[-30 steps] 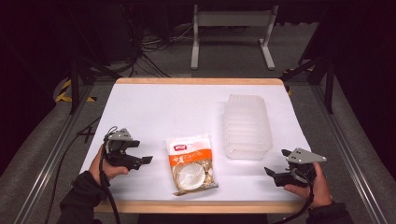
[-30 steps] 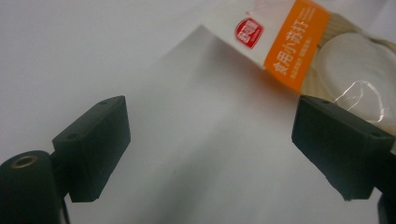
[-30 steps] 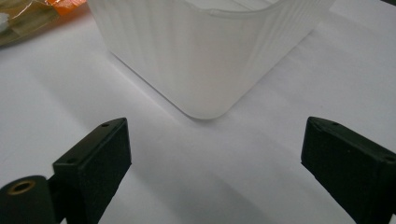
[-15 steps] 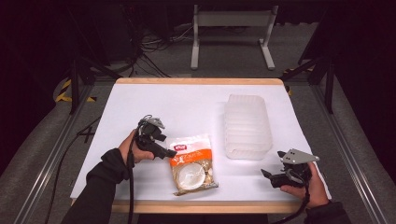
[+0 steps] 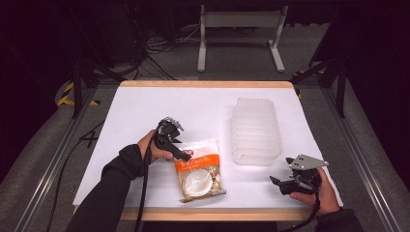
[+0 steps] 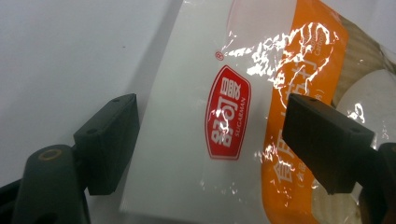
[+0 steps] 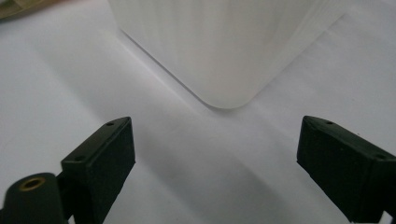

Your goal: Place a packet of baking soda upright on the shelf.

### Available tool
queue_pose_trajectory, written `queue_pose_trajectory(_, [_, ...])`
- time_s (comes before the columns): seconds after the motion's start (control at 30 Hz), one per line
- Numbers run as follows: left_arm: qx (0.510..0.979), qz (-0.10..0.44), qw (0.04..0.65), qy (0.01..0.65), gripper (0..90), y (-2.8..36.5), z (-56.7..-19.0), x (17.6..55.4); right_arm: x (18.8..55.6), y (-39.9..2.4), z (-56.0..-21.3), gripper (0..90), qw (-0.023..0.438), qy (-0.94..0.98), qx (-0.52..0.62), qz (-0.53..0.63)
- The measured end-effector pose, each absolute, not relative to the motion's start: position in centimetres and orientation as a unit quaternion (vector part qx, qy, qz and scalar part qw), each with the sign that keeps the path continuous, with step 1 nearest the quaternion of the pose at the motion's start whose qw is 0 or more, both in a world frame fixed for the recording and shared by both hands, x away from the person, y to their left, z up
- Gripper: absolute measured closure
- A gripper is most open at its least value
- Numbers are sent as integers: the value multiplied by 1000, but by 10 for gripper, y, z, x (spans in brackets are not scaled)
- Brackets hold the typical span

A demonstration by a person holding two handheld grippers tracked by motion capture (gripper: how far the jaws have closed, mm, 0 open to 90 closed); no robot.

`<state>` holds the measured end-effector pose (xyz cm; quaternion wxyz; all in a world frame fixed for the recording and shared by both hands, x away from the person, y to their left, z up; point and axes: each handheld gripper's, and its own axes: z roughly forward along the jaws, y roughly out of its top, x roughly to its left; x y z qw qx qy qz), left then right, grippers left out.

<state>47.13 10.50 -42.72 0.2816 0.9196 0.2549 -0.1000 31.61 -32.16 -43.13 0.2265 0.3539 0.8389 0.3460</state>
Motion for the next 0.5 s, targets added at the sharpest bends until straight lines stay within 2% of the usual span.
queue_pose_trajectory(0.07, [919, -115, 286, 245, 243, 102, -426, 473, 316, -322, -431, 120, 227, 838, 355, 346])
queue_pose_trajectory(0.2, [931, -112, 264, 226, 263, 94, -424, 472, 316, -323, -432, 125, 226, 839, 354, 346])
queue_pose_trajectory(0.23, [932, -112, 262, 226, 329, 94, -424, 472, 315, -324, -431, 130, 230, 838, 355, 346])
queue_pose_trajectory(0.3, [933, -119, 259, 219, 359, 93, -423, 472, 315, -324, -431, 132, 232, 836, 357, 347])
queue_pose_trajectory(0.4, [935, -120, 256, 216, 454, 92, -423, 471, 315, -324, -430, 134, 236, 834, 358, 349])
queue_pose_trajectory(0.47, [931, -124, 262, 223, 457, 93, -424, 473, 315, -324, -430, 134, 236, 834, 358, 347])
queue_pose_trajectory(0.5, [928, -121, 266, 231, 417, 93, -424, 474, 315, -324, -430, 134, 235, 834, 360, 346])
